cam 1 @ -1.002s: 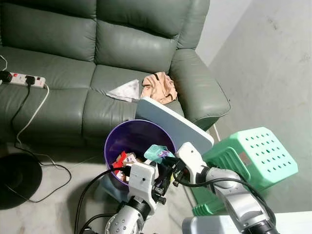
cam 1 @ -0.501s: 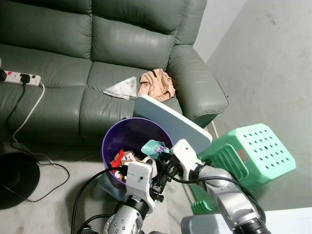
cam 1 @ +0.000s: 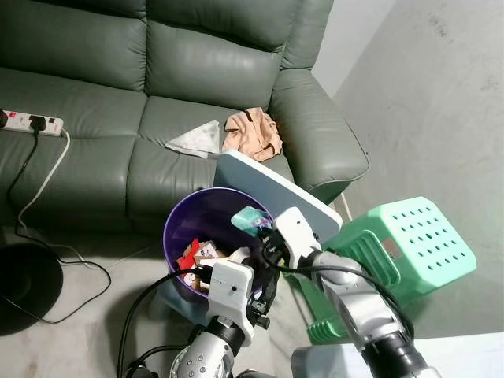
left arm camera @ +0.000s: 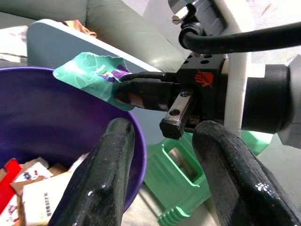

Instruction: Picking trash to rubbish bin

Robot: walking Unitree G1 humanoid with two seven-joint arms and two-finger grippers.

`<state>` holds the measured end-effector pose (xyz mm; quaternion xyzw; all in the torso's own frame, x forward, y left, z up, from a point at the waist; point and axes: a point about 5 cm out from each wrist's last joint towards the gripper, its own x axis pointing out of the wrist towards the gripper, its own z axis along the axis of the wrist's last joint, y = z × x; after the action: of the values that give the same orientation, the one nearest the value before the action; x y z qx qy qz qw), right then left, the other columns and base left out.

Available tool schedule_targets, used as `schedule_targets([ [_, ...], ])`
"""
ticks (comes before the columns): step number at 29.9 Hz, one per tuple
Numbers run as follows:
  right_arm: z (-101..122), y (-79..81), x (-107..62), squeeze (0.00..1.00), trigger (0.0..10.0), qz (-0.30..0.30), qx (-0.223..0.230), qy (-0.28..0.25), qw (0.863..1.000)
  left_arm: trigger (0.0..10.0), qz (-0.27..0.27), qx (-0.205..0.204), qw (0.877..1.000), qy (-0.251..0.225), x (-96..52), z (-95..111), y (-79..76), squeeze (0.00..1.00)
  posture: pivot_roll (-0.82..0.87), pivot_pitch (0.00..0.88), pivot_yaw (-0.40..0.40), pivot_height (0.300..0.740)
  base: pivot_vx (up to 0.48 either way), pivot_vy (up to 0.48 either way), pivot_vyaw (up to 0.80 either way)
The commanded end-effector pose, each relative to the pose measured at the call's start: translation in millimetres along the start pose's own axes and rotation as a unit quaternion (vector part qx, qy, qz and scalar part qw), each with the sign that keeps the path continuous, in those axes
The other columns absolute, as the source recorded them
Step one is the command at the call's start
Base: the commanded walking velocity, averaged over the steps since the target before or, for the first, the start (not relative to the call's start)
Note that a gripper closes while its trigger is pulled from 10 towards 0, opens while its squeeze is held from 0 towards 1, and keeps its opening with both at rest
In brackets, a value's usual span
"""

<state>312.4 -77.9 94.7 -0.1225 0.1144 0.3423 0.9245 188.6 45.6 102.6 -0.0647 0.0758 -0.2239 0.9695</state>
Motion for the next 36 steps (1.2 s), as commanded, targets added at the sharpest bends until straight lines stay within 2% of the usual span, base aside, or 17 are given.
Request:
schedule_targets([
  [1,-8.5,-8.4,-2.3,0.0,10.0,-0.011,0.01,0.014,1.0,10.0,-0.064,-0.044,0.997,-0.017,-8.4,10.3,-46.7,0.0,0.01,0.202,-0.321,0.74,0.0,0.0,0.0],
  [6,-10.4,-10.7,2.8,0.0,10.0,-0.005,0.003,0.021,1.0,10.0,-0.048,-0.037,0.998,-0.01,-16.2,9.7,-38.7,0.0,0.02,0.208,-0.326,0.74,0.0,0.0,0.0],
  [10,-14.9,-10.8,7.7,0.0,10.0,-0.002,-0.011,0.031,0.999,10.0,-0.043,-0.035,0.998,-0.016,-18.1,15.8,-39.5,0.0,0.03,0.212,-0.331,0.74,0.0,0.0,0.0],
  [13,-17.3,-10.4,9.7,0.0,10.0,0.003,-0.002,0.036,0.999,10.0,-0.043,-0.035,0.998,-0.016,-17.8,16.8,-41.3,0.0,0.03,0.212,-0.332,0.74,0.0,0.0,0.0],
  [14,-18.0,-10.4,10.0,0.62,10.0,0.003,0.001,0.038,0.999,10.0,-0.043,-0.035,0.998,-0.016,-18.0,16.8,-42.2,0.0,0.03,0.211,-0.333,0.74,0.0,0.0,0.0],
  [15,-18.8,-10.9,10.7,1.0,10.0,0.005,0.008,0.038,0.999,10.0,-0.045,-0.036,0.998,-0.016,-17.9,17.2,-44.1,0.0,0.03,0.212,-0.335,0.74,0.0,0.0,0.0],
  [36,-17.0,-19.0,14.4,1.0,10.0,0.012,0.008,0.029,0.999,10.0,-0.039,-0.041,0.998,-0.017,-15.6,18.0,-44.0,0.0,0.04,0.207,-0.342,0.74,0.0,0.0,0.0],
])
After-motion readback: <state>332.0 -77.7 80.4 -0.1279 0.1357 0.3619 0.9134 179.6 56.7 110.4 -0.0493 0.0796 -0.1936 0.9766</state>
